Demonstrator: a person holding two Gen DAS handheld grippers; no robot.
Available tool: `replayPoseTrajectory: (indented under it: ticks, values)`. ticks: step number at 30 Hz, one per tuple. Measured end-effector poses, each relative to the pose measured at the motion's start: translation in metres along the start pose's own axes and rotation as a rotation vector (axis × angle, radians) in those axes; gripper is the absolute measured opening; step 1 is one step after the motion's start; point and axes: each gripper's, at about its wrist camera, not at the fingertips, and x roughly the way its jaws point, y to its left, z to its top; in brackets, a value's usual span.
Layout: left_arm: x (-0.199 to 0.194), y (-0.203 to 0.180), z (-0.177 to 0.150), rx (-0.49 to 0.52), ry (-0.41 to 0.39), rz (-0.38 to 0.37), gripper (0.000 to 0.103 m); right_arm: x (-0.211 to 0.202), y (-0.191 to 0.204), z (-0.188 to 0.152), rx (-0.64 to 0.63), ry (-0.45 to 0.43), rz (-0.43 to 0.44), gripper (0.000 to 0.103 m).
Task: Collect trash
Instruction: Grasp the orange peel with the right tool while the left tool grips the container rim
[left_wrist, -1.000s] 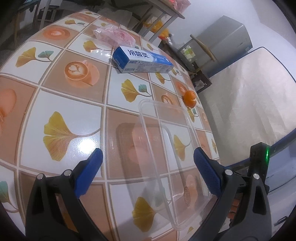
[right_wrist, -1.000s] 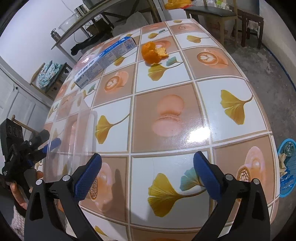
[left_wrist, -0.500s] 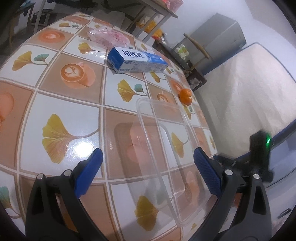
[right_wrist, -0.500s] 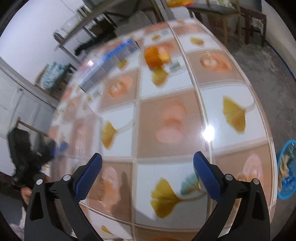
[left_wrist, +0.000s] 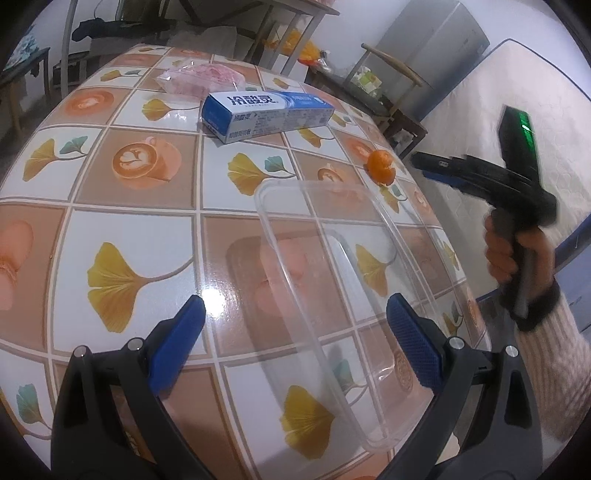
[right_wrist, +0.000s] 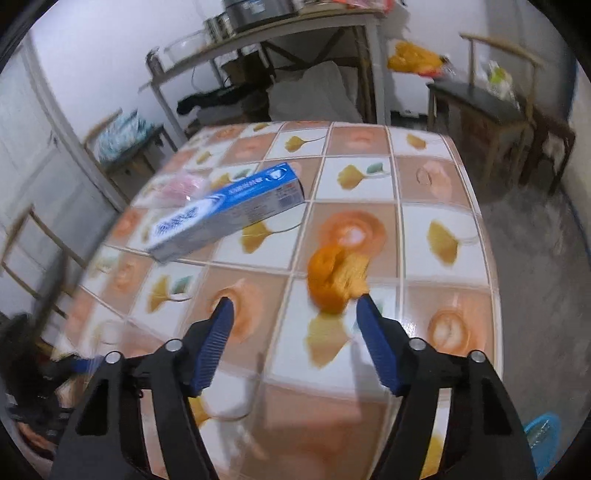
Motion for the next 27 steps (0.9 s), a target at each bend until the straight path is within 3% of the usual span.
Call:
replayPoseTrajectory:
  ticks: [6, 15, 21, 23, 27]
  values:
    - [0.000, -0.003, -0.001, 0.024, 0.006, 0.024, 0.092, 0.034, 0.005, 0.011, -0.107, 0.051, -0.045, 0.047]
    - [-0.006, 0.005, 0.000, 0.005, 0.008, 0.058, 0.061, 0.057, 0.007, 0.003, -0.144, 0.073, -0.124, 0.022]
    - [-0.009, 0.011, -0.001, -0.035, 0.017, 0.054, 0.043, 0.051, 0.002, -0.001, -0.129, 0.047, -0.129, 0.012]
    - [-0.009, 0.012, -0.003, -0.049, 0.025, 0.053, 0.030, 0.048, 0.002, -0.002, -0.125, 0.039, -0.123, 0.011]
    - [-0.006, 0.012, -0.005, -0.067, 0.043, 0.044, 0.014, 0.038, 0.005, -0.006, -0.129, 0.020, -0.117, 0.010]
